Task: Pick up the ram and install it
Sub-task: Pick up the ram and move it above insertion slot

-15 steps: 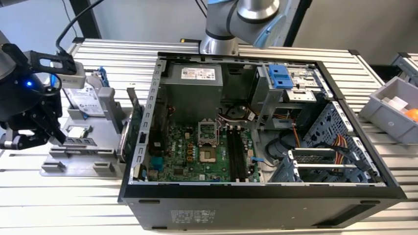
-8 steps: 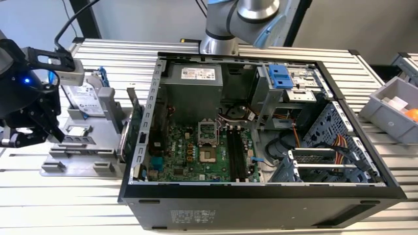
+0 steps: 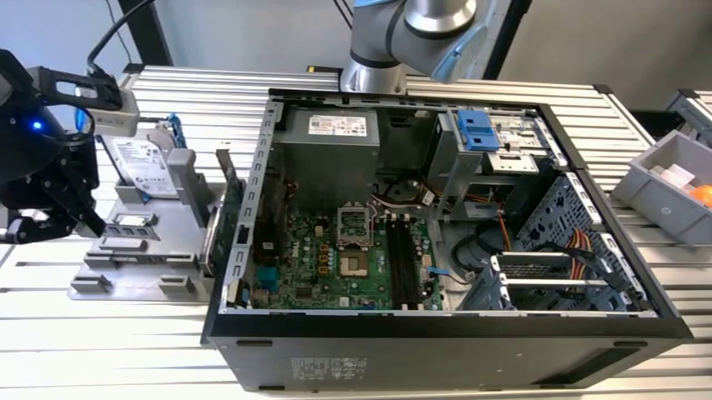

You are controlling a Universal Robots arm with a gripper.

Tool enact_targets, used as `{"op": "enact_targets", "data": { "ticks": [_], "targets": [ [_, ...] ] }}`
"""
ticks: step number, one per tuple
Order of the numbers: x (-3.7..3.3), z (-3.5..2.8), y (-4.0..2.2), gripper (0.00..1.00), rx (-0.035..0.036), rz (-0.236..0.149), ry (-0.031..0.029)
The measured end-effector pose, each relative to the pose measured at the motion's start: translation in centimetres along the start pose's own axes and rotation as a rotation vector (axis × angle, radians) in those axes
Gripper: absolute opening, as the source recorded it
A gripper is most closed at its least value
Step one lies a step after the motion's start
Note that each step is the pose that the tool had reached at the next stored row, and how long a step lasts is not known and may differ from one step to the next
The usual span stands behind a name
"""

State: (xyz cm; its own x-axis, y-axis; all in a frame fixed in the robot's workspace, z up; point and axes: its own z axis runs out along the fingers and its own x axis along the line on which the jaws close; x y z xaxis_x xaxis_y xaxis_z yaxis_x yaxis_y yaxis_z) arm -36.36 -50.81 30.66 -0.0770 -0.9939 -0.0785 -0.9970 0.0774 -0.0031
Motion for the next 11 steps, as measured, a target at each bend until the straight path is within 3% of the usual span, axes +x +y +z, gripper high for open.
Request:
{"op": "enact_targets", "data": {
  "ticks": [11],
  "targets": [
    [-0.19,-1.58,0.00,0.00,0.0000,0.000,0.0000]
  ]
}}
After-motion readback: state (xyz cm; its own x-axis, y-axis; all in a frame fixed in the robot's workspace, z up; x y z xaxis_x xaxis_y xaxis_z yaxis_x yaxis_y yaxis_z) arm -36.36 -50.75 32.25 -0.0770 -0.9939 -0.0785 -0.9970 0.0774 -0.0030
